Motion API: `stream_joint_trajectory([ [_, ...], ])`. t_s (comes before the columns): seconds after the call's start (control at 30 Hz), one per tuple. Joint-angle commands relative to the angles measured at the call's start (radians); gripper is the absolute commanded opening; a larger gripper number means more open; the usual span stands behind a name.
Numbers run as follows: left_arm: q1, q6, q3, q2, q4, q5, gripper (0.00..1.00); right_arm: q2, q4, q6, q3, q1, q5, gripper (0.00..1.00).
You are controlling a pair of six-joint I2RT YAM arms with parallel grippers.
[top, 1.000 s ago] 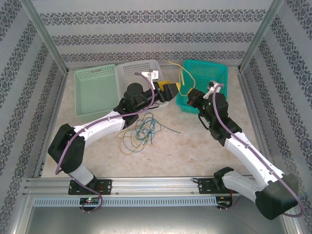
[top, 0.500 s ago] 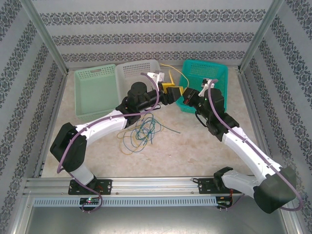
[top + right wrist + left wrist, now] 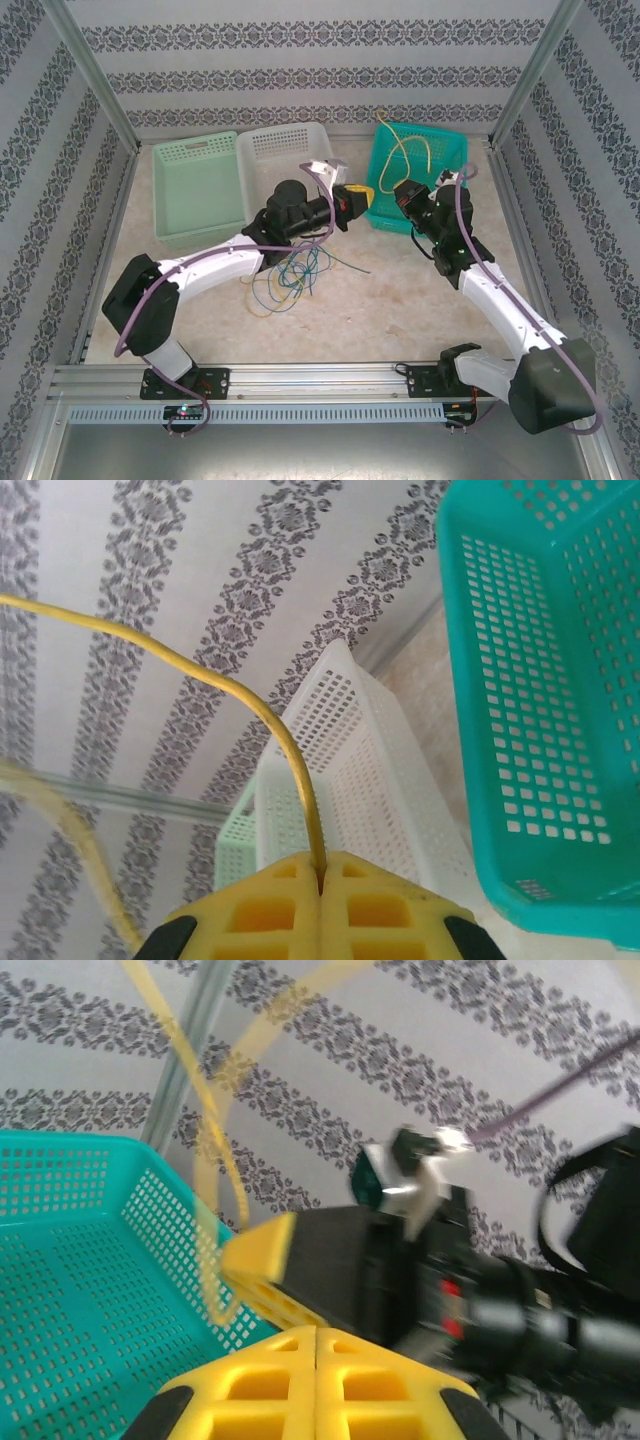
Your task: Untangle the cables
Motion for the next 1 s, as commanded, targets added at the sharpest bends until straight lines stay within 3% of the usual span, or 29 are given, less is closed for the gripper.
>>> stream_joint_trajectory([
  [0.0, -0.048, 0.172, -0.006, -0.093, -0.002, -0.016, 0.05, 0.027, 0.166, 0.240, -0.044, -0.028, -0.082, 0.00],
  [0.1, -0.062, 0.226, 0.029, -0.104, -0.095, -0.038, 0.05, 0.036, 0.184, 0.213, -0.033, -0.028, -0.125, 0.00],
  [0.13, -0.062, 0.228, 0.030, -0.104, -0.105, -0.053, 0.11, 0.025, 0.137, 0.162, -0.012, -0.021, -0.129, 0.00],
  [0.2, -0.062, 0.228, 0.028, -0.106, -0.113, -0.091, 0.39, -0.004, 0.059, 0.073, 0.016, -0.010, -0.123, 0.00],
  [0.27, -0.061, 0.222, 0.051, -0.103, -0.175, -0.154, 0.73, -0.035, 0.001, 0.014, 0.030, -0.009, -0.129, 0.00],
  [0.3, -0.055, 0.213, 0.080, -0.097, -0.225, -0.174, 0.78, -0.049, -0.023, -0.008, 0.033, -0.010, -0.132, 0.00],
  [0.47, -0.027, 0.181, 0.191, -0.025, -0.307, -0.091, 0.86, -0.064, -0.050, -0.056, 0.040, -0.004, -0.187, 0.00],
  [0.73, 0.007, 0.200, 0.307, 0.059, -0.385, -0.175, 0.85, -0.056, -0.050, -0.074, 0.040, 0.020, -0.218, 0.00],
  [0.97, 0.043, 0.176, 0.350, 0.103, -0.396, -0.118, 0.83, -0.044, -0.036, -0.074, 0.055, 0.029, -0.248, 0.00],
])
